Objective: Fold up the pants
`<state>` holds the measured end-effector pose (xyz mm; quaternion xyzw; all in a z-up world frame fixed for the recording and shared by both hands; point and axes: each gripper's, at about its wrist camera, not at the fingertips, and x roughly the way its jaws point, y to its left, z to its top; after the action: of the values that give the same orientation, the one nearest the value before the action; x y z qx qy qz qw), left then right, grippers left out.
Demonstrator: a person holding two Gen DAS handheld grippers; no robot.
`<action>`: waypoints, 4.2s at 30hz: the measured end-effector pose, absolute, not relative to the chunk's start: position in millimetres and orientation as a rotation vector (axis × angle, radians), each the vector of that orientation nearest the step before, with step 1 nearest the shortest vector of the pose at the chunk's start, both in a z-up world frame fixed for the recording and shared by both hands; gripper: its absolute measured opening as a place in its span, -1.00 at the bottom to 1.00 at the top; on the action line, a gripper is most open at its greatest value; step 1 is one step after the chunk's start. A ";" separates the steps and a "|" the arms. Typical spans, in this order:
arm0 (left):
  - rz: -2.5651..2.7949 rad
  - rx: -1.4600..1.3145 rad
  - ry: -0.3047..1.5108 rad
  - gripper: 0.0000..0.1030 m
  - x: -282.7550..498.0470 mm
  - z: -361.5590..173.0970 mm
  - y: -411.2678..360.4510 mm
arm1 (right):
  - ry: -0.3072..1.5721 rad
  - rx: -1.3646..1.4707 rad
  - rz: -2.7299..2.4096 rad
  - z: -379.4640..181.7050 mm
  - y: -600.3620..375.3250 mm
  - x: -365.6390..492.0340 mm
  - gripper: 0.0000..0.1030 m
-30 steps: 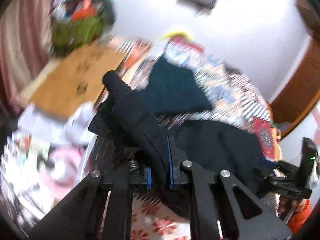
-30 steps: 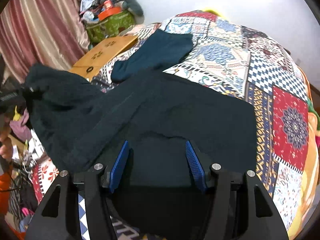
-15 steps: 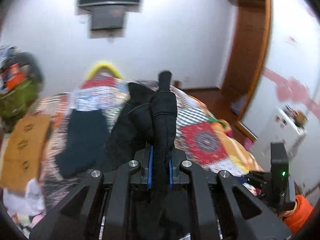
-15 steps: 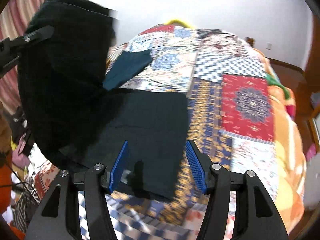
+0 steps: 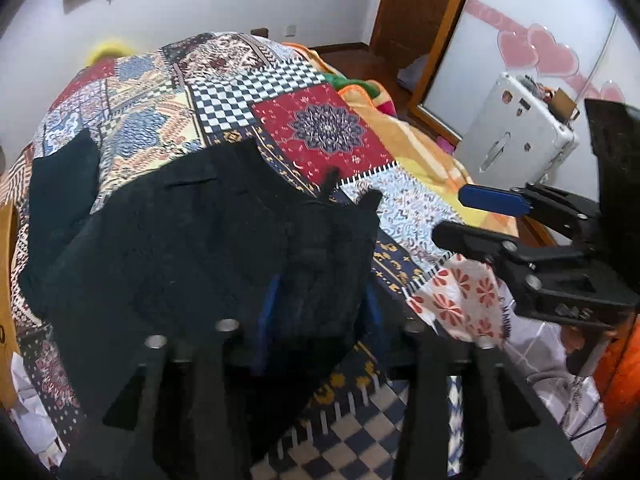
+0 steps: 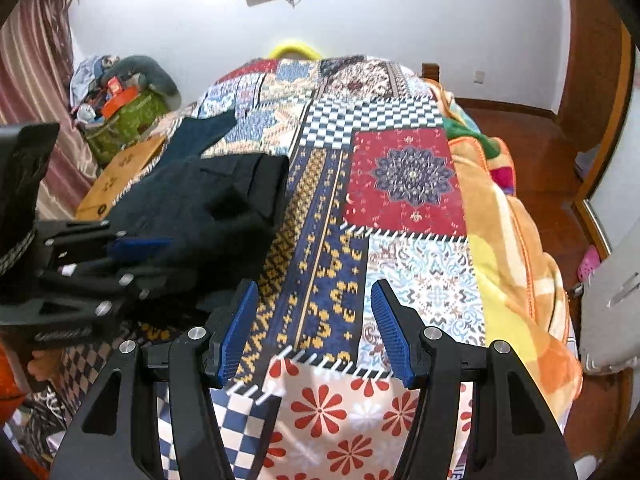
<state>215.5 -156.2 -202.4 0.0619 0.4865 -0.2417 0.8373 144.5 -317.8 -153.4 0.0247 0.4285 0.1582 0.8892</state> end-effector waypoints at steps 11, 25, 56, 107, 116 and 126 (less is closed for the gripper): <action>-0.240 0.104 0.903 0.81 241.7 -152.3 -62.5 | 0.800 0.022 0.420 -129.3 -269.8 173.9 0.22; -0.096 0.107 1.146 0.91 330.9 -257.6 12.9 | 1.018 -0.137 0.589 -187.4 -172.4 237.1 0.31; -0.120 0.160 1.041 1.00 185.6 -227.8 -7.3 | 0.958 -0.008 0.467 -159.1 -263.0 141.7 0.31; -0.015 0.224 1.124 1.00 347.2 -285.0 1.8 | 1.004 0.164 0.372 -194.3 -290.5 171.9 0.31; 0.047 -0.052 1.122 1.00 250.8 -277.3 53.3 | 0.990 0.084 0.393 -192.3 -280.2 169.1 0.31; 0.063 -0.082 1.116 1.00 224.0 -268.8 50.6 | 1.028 -0.037 0.420 -209.3 -275.6 188.0 0.30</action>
<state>224.0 50.6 -268.8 -0.0388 0.5291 0.0299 0.8471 188.0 -275.6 -209.3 -0.0175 0.4878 0.1993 0.8497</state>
